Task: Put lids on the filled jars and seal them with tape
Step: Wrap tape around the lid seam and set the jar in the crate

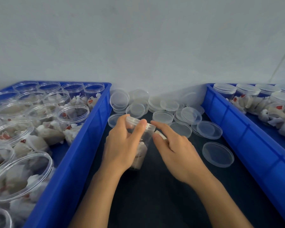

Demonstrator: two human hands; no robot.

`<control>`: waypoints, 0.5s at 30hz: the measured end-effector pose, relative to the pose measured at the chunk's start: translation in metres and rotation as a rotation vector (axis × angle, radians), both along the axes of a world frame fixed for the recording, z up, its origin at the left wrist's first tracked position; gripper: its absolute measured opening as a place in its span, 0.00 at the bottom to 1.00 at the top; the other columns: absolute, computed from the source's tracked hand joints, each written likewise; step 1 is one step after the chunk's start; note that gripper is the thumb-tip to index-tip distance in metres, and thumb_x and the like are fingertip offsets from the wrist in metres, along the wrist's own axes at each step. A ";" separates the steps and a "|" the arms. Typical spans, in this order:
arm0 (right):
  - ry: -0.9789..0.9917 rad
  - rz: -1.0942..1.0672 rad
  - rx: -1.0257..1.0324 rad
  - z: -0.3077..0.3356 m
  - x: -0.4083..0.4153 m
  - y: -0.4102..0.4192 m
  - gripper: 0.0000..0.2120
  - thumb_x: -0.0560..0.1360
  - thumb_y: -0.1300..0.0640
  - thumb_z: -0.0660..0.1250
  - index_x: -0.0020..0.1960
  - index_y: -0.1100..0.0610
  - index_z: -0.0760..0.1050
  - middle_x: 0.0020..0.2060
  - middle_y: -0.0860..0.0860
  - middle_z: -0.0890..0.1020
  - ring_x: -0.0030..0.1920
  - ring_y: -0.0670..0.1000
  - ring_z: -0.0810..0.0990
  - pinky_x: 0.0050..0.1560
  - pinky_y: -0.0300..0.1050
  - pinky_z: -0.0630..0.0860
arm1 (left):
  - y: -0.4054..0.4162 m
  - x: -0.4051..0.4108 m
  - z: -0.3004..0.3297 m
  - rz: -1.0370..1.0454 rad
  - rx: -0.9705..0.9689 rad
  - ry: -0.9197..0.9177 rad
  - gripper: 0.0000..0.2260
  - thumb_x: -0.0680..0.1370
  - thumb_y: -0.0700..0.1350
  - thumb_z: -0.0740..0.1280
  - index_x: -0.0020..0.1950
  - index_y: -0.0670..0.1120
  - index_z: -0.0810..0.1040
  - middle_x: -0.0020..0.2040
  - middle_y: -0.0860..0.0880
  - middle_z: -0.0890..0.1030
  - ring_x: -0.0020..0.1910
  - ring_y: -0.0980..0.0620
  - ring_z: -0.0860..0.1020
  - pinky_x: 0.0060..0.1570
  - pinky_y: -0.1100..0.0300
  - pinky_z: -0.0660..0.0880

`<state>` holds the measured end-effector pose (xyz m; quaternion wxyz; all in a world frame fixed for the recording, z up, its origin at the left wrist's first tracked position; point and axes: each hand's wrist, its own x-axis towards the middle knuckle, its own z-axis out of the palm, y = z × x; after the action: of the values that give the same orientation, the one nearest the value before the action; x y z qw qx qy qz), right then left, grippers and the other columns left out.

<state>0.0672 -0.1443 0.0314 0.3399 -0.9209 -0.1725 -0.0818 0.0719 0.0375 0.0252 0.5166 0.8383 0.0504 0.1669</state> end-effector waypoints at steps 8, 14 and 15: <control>-0.075 -0.067 -0.049 0.002 0.006 -0.008 0.17 0.83 0.36 0.55 0.70 0.34 0.71 0.28 0.40 0.75 0.38 0.47 0.78 0.50 0.53 0.78 | 0.006 0.000 0.000 -0.066 -0.038 -0.007 0.30 0.71 0.78 0.60 0.64 0.62 0.77 0.47 0.59 0.84 0.47 0.60 0.83 0.53 0.51 0.80; -0.098 -0.076 -0.063 -0.001 0.010 -0.010 0.19 0.81 0.32 0.51 0.69 0.32 0.70 0.30 0.40 0.77 0.39 0.47 0.80 0.50 0.54 0.79 | 0.007 0.000 0.001 -0.096 -0.092 -0.006 0.28 0.70 0.77 0.61 0.61 0.61 0.77 0.52 0.67 0.82 0.50 0.66 0.81 0.49 0.57 0.75; -0.104 -0.076 -0.062 -0.002 0.010 -0.010 0.19 0.82 0.32 0.51 0.69 0.32 0.70 0.30 0.41 0.77 0.38 0.47 0.79 0.49 0.53 0.79 | 0.007 0.000 0.000 -0.102 -0.112 -0.007 0.28 0.70 0.77 0.62 0.60 0.61 0.78 0.52 0.66 0.82 0.49 0.65 0.81 0.50 0.56 0.76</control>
<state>0.0774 -0.1547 0.0293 0.2983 -0.9315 -0.1571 -0.1367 0.0717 0.0443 0.0254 0.5706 0.8090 0.0150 0.1403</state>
